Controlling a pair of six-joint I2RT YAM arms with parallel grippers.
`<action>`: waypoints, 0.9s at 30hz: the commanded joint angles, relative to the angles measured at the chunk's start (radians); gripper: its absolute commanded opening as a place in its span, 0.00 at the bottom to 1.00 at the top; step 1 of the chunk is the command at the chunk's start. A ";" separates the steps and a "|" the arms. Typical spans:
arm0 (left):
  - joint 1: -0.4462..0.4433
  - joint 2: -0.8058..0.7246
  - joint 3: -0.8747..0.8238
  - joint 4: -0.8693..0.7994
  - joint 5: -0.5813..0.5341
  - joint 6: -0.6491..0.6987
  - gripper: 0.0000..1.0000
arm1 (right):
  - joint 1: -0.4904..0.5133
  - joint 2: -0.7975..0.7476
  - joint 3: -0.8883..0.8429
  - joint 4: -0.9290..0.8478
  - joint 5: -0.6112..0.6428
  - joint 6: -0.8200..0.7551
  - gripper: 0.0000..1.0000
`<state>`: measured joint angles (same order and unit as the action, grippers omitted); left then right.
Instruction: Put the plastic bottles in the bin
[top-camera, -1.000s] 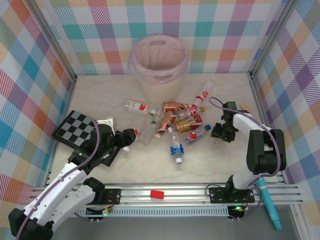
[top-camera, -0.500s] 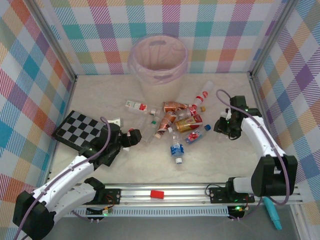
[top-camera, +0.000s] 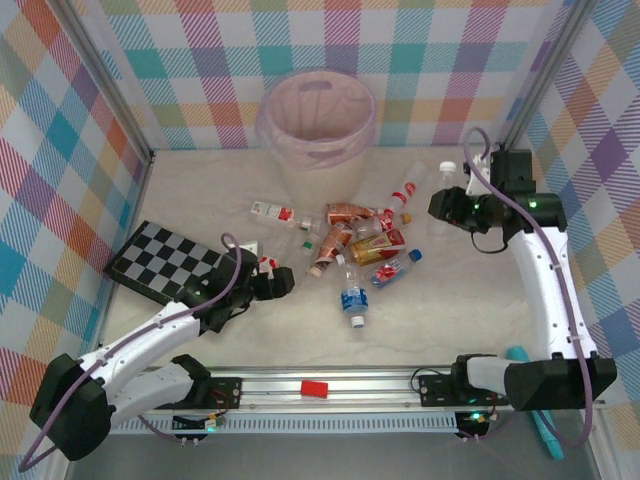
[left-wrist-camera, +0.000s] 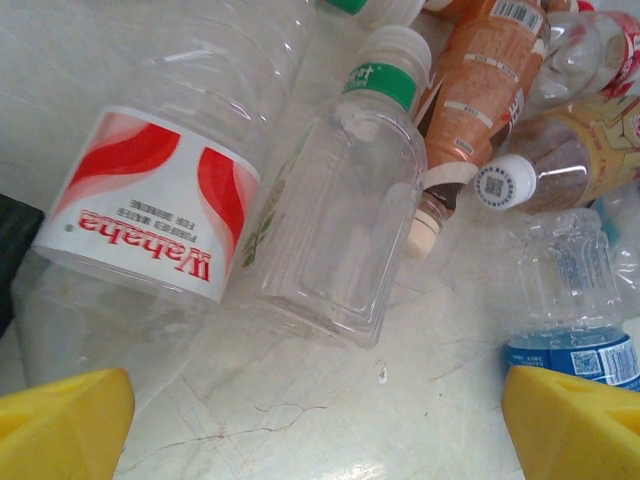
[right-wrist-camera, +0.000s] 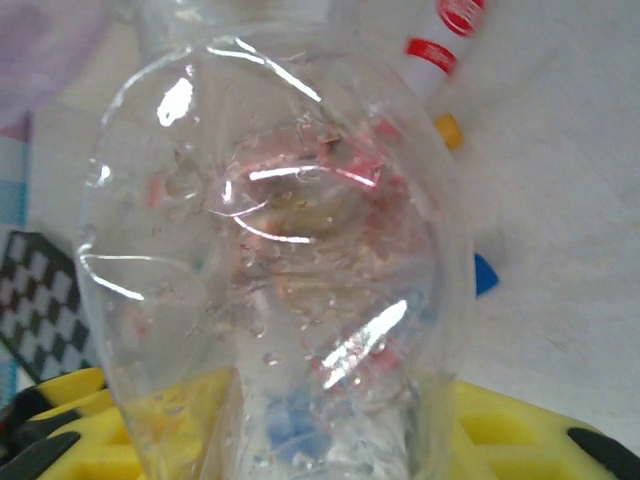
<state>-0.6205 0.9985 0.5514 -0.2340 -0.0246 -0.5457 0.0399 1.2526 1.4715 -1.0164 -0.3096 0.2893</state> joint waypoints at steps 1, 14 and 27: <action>-0.019 0.022 0.027 -0.003 -0.005 0.034 0.94 | 0.036 0.067 0.108 0.000 -0.113 -0.030 0.43; -0.060 0.028 0.062 -0.035 0.030 0.044 0.93 | 0.202 0.351 0.529 0.049 -0.109 -0.032 0.42; -0.094 -0.034 0.058 -0.077 0.042 0.013 0.93 | 0.274 0.685 0.951 0.112 -0.117 0.008 0.42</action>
<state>-0.6994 0.9855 0.5907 -0.2886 -0.0021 -0.5240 0.3065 1.8824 2.3257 -0.9375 -0.4038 0.2798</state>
